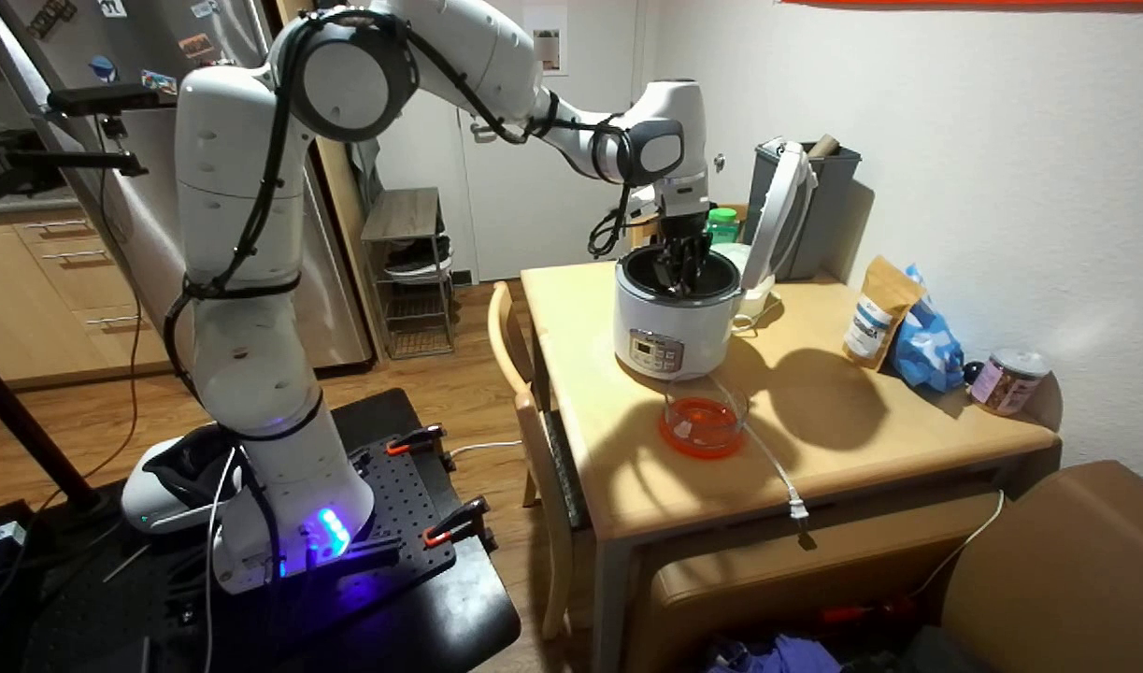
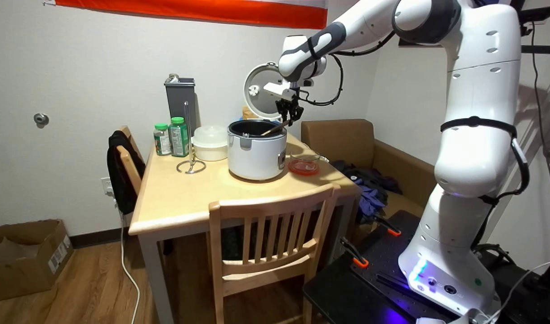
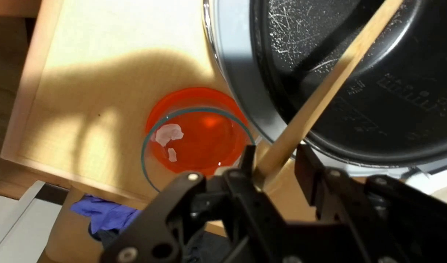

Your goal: Remove the wooden spatula from the rice cooker

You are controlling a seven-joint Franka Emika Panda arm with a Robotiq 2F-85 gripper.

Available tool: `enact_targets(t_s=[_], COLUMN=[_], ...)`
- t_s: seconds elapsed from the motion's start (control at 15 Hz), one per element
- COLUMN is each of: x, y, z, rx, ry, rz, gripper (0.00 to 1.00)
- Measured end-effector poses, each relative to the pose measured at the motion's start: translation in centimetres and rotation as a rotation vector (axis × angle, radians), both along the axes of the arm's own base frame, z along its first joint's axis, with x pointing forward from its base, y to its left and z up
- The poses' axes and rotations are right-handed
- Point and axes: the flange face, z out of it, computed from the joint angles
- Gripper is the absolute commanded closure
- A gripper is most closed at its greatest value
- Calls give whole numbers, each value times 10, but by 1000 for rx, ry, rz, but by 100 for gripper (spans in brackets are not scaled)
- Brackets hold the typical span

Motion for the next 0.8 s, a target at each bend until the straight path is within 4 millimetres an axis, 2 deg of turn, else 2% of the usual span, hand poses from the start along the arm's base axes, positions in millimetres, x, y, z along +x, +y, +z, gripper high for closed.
enact_targets(t_s=[0.27, 0.33, 0.8], x=[4, 4, 0], y=[-15, -19, -40], z=[15, 20, 49], rx=[8, 14, 35], ry=[-83, -102, -183], rz=[-29, -38, -89], gripper=[96, 99, 97])
